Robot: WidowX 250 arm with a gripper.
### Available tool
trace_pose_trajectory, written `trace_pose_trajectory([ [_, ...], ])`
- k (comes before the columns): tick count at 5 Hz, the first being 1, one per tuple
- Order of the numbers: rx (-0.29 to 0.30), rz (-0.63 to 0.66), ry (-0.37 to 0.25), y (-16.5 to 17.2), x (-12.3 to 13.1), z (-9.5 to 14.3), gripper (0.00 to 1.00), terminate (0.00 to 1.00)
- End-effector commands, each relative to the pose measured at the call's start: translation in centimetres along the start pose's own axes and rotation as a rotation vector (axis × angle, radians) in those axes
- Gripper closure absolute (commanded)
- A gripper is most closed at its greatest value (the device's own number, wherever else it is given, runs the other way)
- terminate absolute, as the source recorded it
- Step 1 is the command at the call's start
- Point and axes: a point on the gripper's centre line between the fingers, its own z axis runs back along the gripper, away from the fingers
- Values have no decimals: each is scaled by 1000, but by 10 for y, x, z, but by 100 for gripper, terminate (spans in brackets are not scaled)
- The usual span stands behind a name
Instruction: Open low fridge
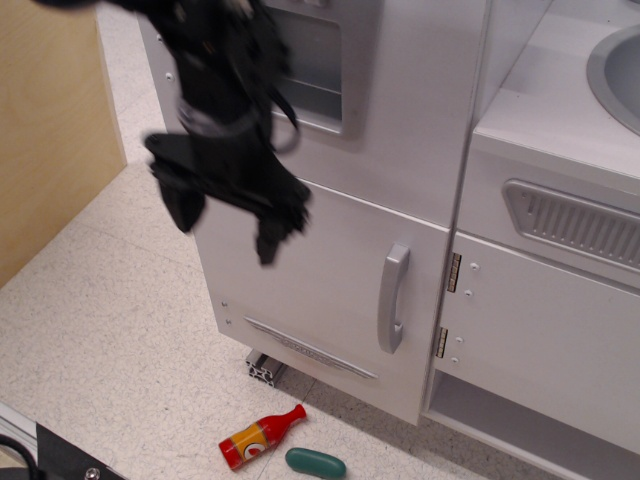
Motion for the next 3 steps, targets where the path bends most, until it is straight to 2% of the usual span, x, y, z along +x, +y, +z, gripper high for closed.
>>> trace_pose_trajectory([
  [1, -37, -89, -49, -64, -1, -23, 0, 0],
  [2, -53, -75, -60, -86, 12, -34, 0, 0],
  [3, -57, -74, -106, -100, 28, -47, 0, 0],
])
